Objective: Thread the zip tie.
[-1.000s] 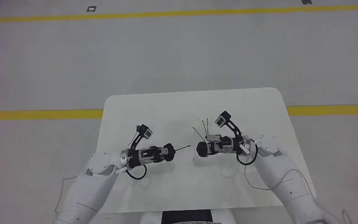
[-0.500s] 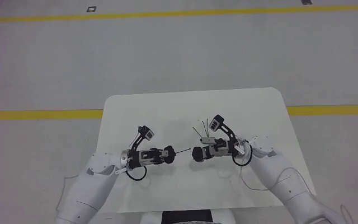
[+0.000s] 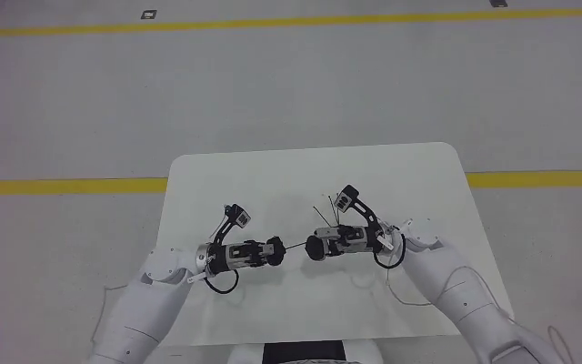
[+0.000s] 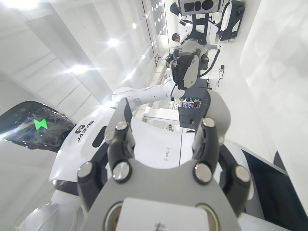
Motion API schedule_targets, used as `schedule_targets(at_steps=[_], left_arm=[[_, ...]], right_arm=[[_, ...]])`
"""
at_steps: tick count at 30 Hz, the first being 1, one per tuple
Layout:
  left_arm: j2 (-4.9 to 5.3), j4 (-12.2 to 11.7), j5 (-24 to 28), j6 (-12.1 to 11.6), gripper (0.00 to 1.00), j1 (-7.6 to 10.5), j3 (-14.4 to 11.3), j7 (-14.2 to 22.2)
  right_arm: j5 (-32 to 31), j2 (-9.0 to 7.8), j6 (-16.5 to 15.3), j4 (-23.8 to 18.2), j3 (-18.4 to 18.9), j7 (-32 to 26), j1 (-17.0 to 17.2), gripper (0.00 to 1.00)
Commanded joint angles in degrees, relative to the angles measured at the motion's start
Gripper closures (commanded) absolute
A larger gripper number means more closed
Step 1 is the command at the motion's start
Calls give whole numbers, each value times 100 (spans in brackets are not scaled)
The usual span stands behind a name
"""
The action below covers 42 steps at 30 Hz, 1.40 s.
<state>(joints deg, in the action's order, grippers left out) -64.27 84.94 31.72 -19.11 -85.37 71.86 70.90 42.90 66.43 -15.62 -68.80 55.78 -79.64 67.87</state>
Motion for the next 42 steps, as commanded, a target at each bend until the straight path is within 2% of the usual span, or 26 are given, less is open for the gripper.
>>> schedule_targets(at_steps=[1,10,14,15,17,28,32,35,42], left_arm=[[0,0,0,0,100,0,0,0],[0,0,0,0,100,0,0,0],[0,0,0,0,100,0,0,0],[0,0,0,0,100,0,0,0],[0,0,0,0,100,0,0,0],[0,0,0,0,100,0,0,0],[0,0,0,0,100,0,0,0],[0,0,0,0,100,0,0,0],[0,0,0,0,100,0,0,0]], right_arm=[[9,14,-25,37,-41,0,-29,69],[-33,41,-76,146,-149,0,-126,70],[-48,37,-90,158,-172,0,-134,74],[-50,36,-96,161,-178,0,-137,79],[-69,34,-108,167,-186,0,-146,82],[-178,21,-147,172,-181,0,-161,82],[-192,17,-156,160,-174,0,-154,88],[-192,17,-169,157,-171,0,-148,89],[-201,14,-191,149,-166,0,-143,86]])
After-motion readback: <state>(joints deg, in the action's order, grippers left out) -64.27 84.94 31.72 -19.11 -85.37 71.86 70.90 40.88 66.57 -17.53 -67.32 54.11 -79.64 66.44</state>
